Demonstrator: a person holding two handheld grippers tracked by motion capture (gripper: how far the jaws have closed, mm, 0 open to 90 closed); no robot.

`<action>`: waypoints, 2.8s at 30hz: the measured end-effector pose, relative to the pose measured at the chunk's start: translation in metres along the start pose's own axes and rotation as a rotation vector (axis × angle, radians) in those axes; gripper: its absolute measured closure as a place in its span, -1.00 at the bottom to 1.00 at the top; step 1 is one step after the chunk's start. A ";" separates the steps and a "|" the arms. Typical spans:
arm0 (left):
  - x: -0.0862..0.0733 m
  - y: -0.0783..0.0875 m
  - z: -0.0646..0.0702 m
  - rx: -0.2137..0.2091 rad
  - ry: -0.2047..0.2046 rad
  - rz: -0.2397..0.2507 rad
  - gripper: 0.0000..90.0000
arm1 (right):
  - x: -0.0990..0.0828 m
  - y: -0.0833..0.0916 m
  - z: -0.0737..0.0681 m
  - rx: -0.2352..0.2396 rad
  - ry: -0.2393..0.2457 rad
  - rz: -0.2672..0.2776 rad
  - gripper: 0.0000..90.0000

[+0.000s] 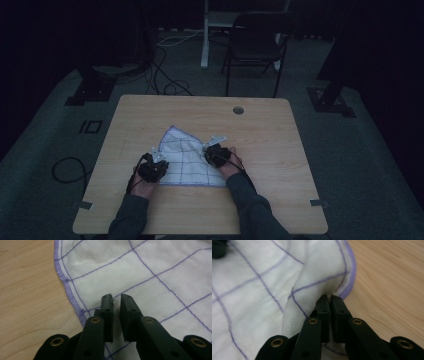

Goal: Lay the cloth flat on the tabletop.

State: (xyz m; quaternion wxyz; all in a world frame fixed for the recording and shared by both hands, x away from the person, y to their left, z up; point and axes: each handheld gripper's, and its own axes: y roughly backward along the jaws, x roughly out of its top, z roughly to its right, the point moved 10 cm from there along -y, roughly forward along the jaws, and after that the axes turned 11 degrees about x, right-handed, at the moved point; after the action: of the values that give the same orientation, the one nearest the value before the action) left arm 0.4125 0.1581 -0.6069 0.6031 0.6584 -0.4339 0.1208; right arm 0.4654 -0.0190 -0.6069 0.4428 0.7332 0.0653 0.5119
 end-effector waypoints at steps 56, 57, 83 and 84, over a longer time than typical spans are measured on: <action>0.086 0.002 0.112 -0.196 -0.151 0.119 0.77 | -0.043 0.044 -0.042 0.103 0.015 0.094 0.95; 0.086 0.000 0.114 -0.197 -0.156 0.113 0.77 | -0.043 0.044 -0.042 0.107 0.014 0.094 0.94; 0.065 -0.023 0.118 -0.165 -0.178 0.026 0.81 | -0.025 0.041 0.007 0.010 -0.054 0.083 1.00; 0.064 -0.022 0.118 -0.164 -0.177 0.028 0.81 | -0.026 0.038 0.007 0.008 -0.057 0.075 1.00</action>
State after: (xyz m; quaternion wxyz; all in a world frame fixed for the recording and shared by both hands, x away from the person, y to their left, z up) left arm 0.4236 0.0225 -0.6070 0.6125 0.6088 -0.5031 0.0346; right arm 0.4449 -0.0600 -0.5977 0.4222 0.7512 0.0273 0.5066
